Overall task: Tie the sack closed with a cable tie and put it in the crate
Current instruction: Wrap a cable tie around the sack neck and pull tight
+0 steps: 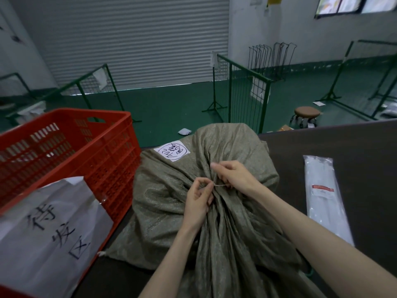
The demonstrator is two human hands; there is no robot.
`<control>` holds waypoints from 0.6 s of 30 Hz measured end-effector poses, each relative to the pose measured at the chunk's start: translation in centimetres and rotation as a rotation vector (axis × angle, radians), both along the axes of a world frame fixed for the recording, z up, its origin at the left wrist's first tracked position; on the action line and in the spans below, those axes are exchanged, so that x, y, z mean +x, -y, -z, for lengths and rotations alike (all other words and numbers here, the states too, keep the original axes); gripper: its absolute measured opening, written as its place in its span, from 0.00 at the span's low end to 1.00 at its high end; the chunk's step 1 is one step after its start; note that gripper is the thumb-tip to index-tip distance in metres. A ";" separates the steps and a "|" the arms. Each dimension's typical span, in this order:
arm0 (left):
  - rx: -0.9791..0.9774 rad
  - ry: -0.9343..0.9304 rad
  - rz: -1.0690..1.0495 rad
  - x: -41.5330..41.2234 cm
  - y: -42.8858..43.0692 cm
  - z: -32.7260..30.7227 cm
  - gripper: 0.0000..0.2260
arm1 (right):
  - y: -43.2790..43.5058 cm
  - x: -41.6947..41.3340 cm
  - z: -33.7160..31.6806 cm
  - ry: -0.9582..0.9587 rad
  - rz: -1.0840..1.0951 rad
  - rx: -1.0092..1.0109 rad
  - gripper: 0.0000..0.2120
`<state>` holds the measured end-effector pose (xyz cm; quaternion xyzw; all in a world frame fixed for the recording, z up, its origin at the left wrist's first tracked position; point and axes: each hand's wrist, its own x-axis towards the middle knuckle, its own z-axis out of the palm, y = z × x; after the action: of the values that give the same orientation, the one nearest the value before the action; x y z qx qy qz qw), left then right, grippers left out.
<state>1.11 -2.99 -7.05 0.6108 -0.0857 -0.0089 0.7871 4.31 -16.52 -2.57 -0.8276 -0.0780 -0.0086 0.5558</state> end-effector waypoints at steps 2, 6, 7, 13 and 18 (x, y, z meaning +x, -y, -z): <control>0.027 0.000 -0.004 -0.1 0.0 -0.2 0.06 | -0.2 0.0 0.0 0.041 -0.029 -0.128 0.18; 0.090 0.021 0.000 -0.1 0.0 -0.1 0.06 | 0.1 0.0 0.5 0.012 -0.045 -0.029 0.21; 0.106 0.031 0.006 -0.1 0.0 -0.1 0.06 | 0.2 -0.2 0.4 0.012 -0.042 0.004 0.22; 0.309 0.130 0.005 0.0 -0.1 -0.4 0.07 | 0.4 -1.0 -0.3 0.034 0.003 0.073 0.20; 0.449 0.245 0.001 -0.3 -0.5 -1.9 0.05 | 0.5 -1.6 -1.0 0.111 0.101 0.042 0.20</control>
<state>0.80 -2.50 -5.19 0.7666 -0.1768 0.0461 0.6156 2.71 -17.05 -1.52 -0.8169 -0.0666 -0.0844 0.5667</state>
